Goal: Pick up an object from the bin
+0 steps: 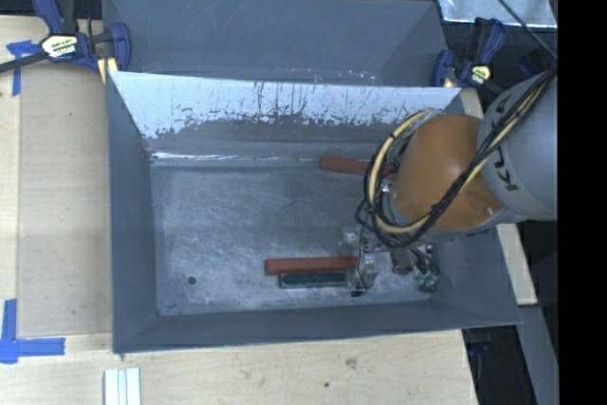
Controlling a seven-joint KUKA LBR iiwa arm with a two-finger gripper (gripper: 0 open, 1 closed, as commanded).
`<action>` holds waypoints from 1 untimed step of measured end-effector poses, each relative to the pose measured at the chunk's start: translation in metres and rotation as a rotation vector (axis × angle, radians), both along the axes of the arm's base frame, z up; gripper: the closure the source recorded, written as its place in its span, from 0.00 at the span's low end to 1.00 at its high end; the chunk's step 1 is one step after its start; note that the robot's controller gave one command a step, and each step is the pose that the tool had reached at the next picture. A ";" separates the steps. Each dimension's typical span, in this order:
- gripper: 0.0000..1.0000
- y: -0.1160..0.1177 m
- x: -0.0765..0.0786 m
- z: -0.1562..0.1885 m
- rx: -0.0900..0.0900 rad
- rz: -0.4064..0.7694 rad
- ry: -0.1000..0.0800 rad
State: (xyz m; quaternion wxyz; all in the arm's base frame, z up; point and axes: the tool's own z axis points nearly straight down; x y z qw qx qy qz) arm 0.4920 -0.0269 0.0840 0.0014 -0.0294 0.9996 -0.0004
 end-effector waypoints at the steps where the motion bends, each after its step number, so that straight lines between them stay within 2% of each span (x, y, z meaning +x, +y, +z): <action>1: 1.00 0.004 0.038 0.129 -0.002 0.258 -0.008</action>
Offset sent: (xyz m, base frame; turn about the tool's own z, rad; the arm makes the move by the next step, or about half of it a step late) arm 0.0357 0.0042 0.1250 -0.2584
